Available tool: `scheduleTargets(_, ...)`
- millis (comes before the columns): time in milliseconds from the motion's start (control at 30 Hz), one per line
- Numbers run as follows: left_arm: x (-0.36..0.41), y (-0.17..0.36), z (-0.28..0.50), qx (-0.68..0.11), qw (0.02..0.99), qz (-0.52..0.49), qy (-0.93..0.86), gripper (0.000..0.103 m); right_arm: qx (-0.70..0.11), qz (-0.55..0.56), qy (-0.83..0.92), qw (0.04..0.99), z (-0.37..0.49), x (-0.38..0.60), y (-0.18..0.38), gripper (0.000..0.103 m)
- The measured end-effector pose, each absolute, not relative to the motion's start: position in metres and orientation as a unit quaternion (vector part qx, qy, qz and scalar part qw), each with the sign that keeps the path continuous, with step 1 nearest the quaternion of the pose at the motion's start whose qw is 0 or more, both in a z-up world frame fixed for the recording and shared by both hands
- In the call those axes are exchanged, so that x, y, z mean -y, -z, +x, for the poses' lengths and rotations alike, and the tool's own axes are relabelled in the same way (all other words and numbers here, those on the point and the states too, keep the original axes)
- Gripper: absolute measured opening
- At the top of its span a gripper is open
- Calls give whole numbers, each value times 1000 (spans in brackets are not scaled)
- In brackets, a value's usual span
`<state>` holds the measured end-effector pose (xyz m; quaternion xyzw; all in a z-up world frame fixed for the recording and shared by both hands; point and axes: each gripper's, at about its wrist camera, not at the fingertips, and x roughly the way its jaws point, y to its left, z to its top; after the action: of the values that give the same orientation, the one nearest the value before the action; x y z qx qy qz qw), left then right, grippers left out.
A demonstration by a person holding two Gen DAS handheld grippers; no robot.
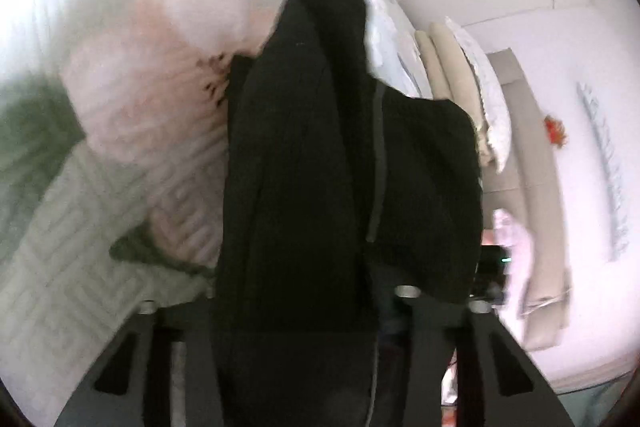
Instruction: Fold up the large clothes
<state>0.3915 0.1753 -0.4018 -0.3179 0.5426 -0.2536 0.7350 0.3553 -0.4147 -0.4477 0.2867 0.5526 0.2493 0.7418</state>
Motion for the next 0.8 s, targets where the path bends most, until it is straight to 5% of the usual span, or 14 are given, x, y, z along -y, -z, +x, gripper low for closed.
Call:
scheduleTargets(100,-173,367,370,-511,759,-317,252,26,-541,259,-242,763,344,410,420,50)
scheduleTargets(200,-168,323,340,-482,777,-311,258,23,-527,228,-249,780,327,397,385,44)
scheduleTargets(567,-259,194,187,-426,837,-286,192,23,-489,167,-336,788,231,298,279,42)
scheduleTargets(800,-344,183,120,-427,846,-293,129,23,-505,174,-360,765,209,274,265,42)
